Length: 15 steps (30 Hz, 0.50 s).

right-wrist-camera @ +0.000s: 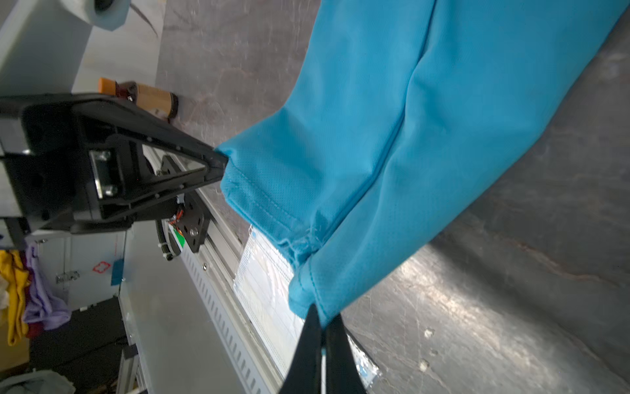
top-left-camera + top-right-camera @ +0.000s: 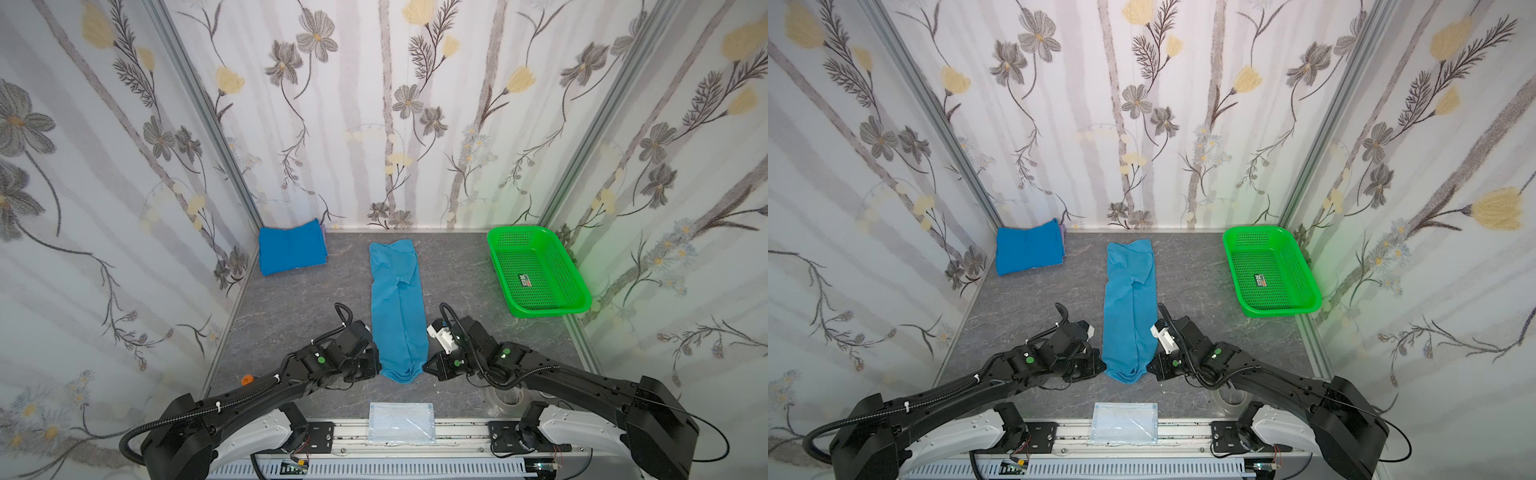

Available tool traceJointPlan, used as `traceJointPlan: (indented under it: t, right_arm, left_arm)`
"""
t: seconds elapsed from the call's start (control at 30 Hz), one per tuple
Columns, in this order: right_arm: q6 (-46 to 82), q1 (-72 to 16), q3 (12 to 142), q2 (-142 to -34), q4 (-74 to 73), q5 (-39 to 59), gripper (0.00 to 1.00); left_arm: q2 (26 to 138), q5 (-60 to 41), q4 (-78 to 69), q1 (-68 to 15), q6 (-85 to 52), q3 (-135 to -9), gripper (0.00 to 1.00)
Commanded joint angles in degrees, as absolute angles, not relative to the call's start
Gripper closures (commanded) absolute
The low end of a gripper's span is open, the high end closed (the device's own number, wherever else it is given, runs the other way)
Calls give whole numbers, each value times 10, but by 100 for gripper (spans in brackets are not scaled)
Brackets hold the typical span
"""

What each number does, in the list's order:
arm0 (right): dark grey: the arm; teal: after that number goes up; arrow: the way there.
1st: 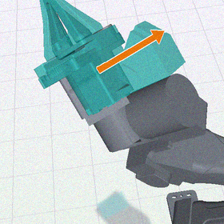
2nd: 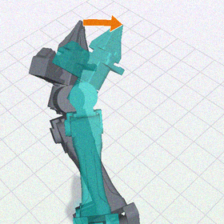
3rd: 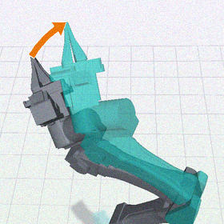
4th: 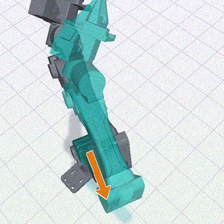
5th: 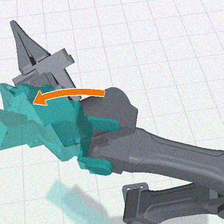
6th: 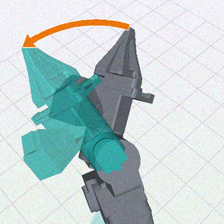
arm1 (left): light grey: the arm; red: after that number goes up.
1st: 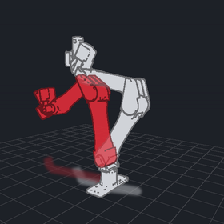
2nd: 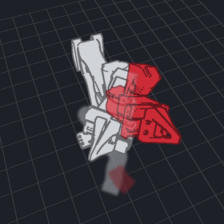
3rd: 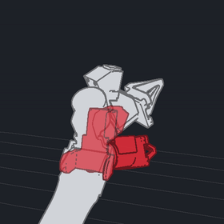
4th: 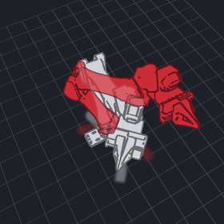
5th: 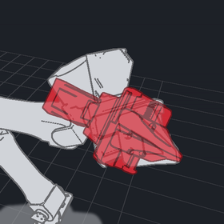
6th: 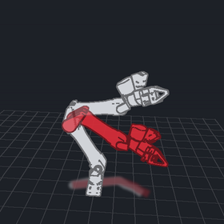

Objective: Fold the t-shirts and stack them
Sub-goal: 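Grasp the strip's near end with both grippers, then fold the near end over toward the far end with both grippers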

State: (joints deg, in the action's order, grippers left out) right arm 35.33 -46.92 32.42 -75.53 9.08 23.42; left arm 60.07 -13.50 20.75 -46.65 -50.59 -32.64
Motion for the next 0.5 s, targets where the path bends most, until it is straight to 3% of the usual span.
traceJointPlan:
  t: [0.0, 0.23, 0.47]
  right_arm:
    - [351, -423, 354, -775, 82, 255, 100]
    - [315, -326, 454, -879, 79, 309, 100]
    - [286, -290, 556, -1000, 92, 327, 100]
  left_arm:
    - [630, -163, 229, -431, -452, -359, 100]
    - [737, -200, 217, -331, -374, -452, 100]
    - [849, -243, 204, -284, -329, -539, 100]
